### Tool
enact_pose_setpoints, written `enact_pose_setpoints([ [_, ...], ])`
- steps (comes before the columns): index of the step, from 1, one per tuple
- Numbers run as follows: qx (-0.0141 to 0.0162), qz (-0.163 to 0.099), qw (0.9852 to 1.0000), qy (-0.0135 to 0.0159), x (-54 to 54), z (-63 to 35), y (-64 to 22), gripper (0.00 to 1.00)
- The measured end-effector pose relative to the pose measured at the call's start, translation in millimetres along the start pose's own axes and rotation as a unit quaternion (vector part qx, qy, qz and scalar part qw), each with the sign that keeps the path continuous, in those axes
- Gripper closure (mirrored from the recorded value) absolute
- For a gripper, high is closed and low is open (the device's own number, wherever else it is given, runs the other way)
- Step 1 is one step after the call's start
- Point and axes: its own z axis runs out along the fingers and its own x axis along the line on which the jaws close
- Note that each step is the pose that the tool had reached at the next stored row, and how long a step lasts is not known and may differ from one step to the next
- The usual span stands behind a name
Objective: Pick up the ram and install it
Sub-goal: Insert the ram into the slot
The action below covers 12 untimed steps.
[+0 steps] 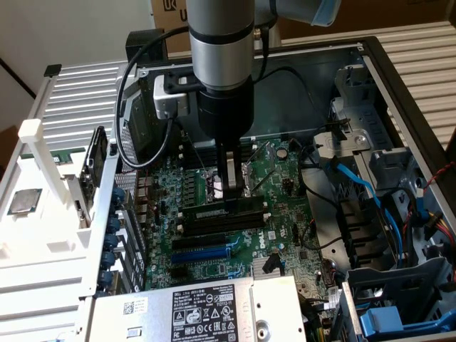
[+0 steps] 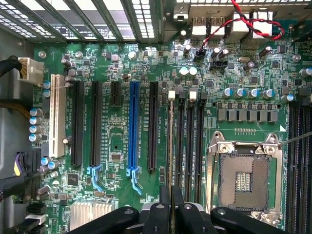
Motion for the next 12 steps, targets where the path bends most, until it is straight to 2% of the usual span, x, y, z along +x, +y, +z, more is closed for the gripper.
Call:
enact_pose_setpoints([
  [12, -0.0003, 0.000, 1.0000, -0.0001, -0.1, 2.7, 0.7, 0.87],
])
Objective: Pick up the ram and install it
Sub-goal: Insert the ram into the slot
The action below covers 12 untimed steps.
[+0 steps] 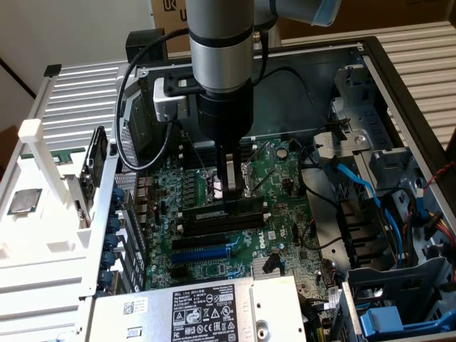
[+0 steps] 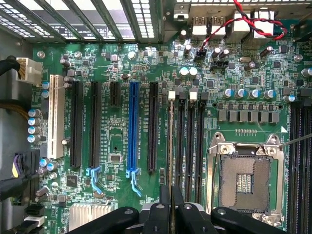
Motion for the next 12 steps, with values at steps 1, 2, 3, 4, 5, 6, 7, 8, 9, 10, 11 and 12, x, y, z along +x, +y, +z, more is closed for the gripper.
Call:
enact_pose_setpoints([
  [1, -0.0004, 0.000, 1.0000, 0.0000, 0.0, 0.3, 0.0, 0.87],
  [2, -0.0009, 0.000, 1.0000, 0.0002, 0.0, 0.3, 0.1, 0.87],
  [3, -0.0012, 0.000, 1.0000, 0.0001, 0.0, 0.6, 0.1, 0.87],
  [4, -0.0021, 0.000, 1.0000, 0.0001, -0.1, 1.3, 0.3, 0.87],
  [5, -0.0025, 0.000, 1.0000, 0.0002, -0.1, 1.4, 0.4, 0.87],
  [6, -0.0029, 0.000, 1.0000, 0.0002, -0.1, 1.5, 0.4, 0.87],
  [7, -0.0033, 0.000, 1.0000, 0.0001, -0.1, 1.6, 0.4, 0.87],
  [8, -0.0037, 0.000, 1.0000, 0.0001, -0.1, 1.7, 0.4, 0.87],
  [9, -0.0040, 0.000, 1.0000, 0.0001, -0.1, 1.9, 0.4, 0.87],
  [10, -0.0042, 0.000, 1.0000, 0.0001, -0.1, 2.0, 0.4, 0.87],
  [11, -0.0043, 0.000, 1.0000, 0.0001, -0.1, 2.3, 0.4, 0.87],
  [12, -0.0046, 0.000, 1.0000, 0.0002, -0.1, 2.3, 0.4, 0.87],
])
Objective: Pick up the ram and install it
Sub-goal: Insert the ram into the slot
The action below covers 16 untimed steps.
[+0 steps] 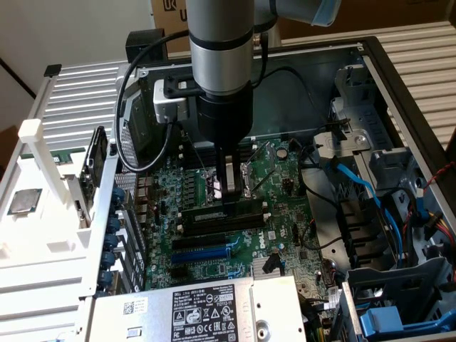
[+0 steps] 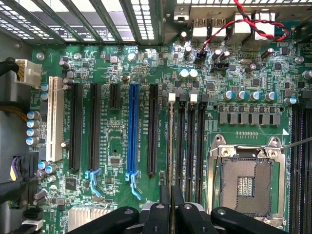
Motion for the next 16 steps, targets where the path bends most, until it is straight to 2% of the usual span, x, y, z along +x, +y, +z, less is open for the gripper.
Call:
enact_pose_setpoints([
  [5, -0.0026, 0.000, 1.0000, 0.0000, 0.0, 0.2, -0.1, 0.87],
  [16, -0.0028, 0.001, 1.0000, -0.0001, 0.6, 0.5, -1.7, 0.87],
])
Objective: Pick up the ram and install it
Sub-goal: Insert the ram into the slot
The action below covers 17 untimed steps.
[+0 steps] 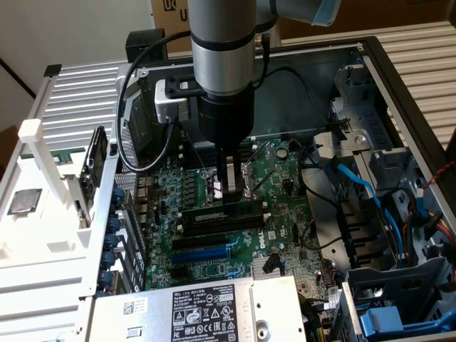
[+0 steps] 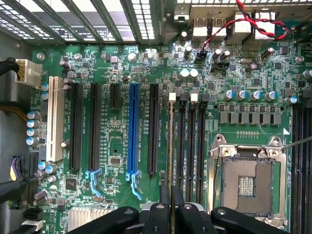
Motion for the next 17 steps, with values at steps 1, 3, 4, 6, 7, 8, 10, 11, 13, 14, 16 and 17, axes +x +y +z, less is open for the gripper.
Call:
enact_pose_setpoints([
  [1, 0.0000, 0.000, 1.0000, 0.0000, 0.0, 0.0, 0.0, 0.87],
  [3, -0.0001, 0.001, 1.0000, -0.0001, 0.0, 0.0, 0.0, 0.87],
  [4, -0.0001, 0.001, 1.0000, -0.0001, 0.1, 0.2, 0.0, 0.87],
  [6, -0.0001, 0.001, 1.0000, 0.0000, 0.1, 0.4, 0.0, 0.87],
  [7, -0.0001, 0.001, 1.0000, 0.0000, 0.1, 0.6, 0.0, 0.87],
  [8, -0.0001, 0.001, 1.0000, 0.0000, 0.0, 0.8, 0.0, 0.87],
  [10, -0.0001, 0.001, 1.0000, 0.0000, 0.0, 0.9, -0.1, 0.87],
  [11, -0.0001, 0.001, 1.0000, 0.0000, 0.0, 0.9, -0.1, 0.87],
  [13, 0.0000, 0.001, 1.0000, -0.0002, -0.4, 1.3, -0.2, 0.87],
  [14, -0.0001, 0.001, 1.0000, 0.0000, -0.5, 1.4, -0.1, 0.87],
  [16, -0.0002, 0.001, 1.0000, 0.0000, -0.5, 1.4, -0.1, 0.87],
  [17, -0.0001, 0.001, 1.0000, 0.0000, -0.6, 2.7, -0.1, 0.87],
])
